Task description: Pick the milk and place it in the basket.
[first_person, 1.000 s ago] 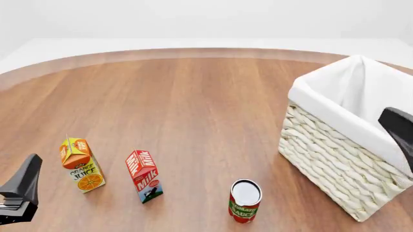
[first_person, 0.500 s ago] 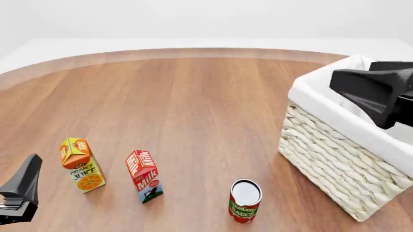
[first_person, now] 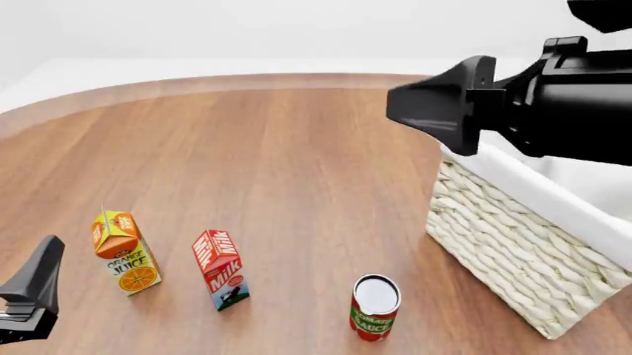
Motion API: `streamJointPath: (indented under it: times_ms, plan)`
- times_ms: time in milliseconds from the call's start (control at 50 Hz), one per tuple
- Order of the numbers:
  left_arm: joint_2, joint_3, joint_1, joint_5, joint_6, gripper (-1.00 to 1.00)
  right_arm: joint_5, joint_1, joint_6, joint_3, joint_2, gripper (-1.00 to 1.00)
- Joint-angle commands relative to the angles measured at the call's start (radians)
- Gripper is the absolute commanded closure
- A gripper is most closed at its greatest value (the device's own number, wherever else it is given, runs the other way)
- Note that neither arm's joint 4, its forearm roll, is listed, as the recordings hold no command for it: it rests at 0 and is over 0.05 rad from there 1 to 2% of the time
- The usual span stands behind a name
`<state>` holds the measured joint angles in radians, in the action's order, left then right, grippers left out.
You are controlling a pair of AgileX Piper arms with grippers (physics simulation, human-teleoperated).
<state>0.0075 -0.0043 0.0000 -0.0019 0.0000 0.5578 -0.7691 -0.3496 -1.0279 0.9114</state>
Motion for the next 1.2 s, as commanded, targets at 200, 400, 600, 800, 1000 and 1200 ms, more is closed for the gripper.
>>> streamJointPath:
  times_ms: [200,400,600,800,1000,1200]
  plan:
    - [0.0,0.0,0.0,0.0,0.0,-1.0,0.007,-0.076,-0.222,-0.079,0.178,-1.0]
    - [0.0,0.0,0.0,0.0,0.0,-1.0,0.047,-0.1,-0.239,-0.157,0.295,-1.0]
    - [0.0,0.0,0.0,0.0,0.0,-1.0,0.116,-0.1,-0.212,-0.245,0.385,-1.0]
    - [0.0,0.0,0.0,0.0,0.0,-1.0,0.185,-0.163,-0.213,-0.347,0.533,-1.0]
    - [0.0,0.0,0.0,0.0,0.0,-1.0,0.227,-0.188,-0.227,-0.413,0.621,-1.0]
    - [0.0,0.0,0.0,0.0,0.0,-1.0,0.315,-0.211,-0.198,-0.556,0.783,-1.0]
